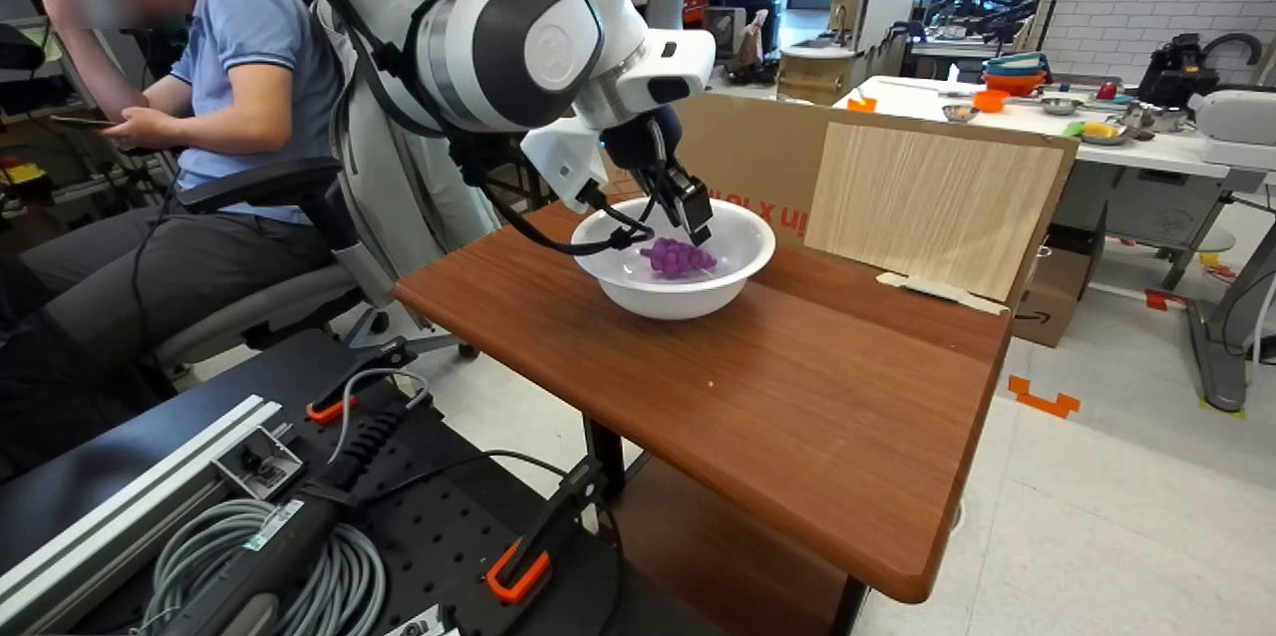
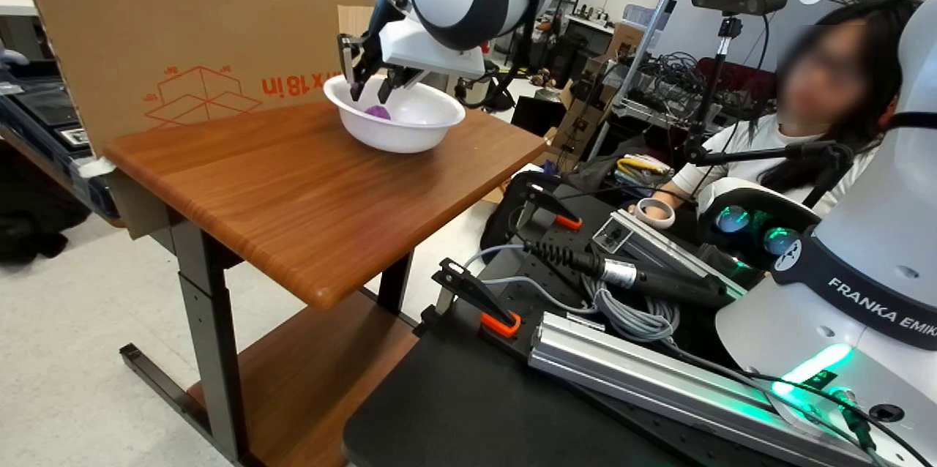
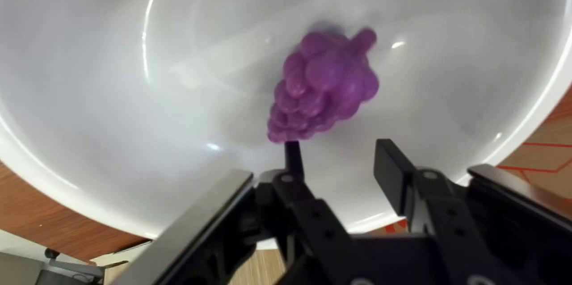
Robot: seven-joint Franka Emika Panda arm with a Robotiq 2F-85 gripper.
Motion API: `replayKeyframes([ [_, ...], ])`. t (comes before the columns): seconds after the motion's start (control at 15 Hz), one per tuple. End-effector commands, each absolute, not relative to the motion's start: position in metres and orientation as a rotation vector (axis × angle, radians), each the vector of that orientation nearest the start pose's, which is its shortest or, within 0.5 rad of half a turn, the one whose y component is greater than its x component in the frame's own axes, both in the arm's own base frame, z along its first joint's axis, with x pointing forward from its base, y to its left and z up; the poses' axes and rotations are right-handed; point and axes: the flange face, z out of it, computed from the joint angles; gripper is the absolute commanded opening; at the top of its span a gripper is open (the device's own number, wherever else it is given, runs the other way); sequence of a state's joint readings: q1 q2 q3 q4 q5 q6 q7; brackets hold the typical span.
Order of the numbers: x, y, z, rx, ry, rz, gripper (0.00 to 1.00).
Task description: Put the plastic grapes in the bowl
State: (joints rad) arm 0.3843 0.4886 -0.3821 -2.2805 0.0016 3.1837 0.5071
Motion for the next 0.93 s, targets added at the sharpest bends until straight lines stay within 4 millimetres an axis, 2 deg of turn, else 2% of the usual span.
replayKeyframes([
  [0.0,0.567,0.004,0.206,-3.034,0.686,-0.758,0.77],
  [0.2,0.548,-0.008,0.225,-3.073,0.719,-0.714,0.99],
  [0.27,0.541,-0.015,0.232,-3.086,0.747,-0.703,1.00],
  [0.33,0.559,-0.009,0.212,-3.082,0.694,-0.740,1.00],
  [0.4,0.557,-0.012,0.216,-3.085,0.703,-0.741,0.96],
  [0.47,0.557,-0.012,0.216,-3.084,0.701,-0.740,1.00],
  [0.87,0.557,-0.009,0.211,-3.090,0.692,-0.731,1.00],
])
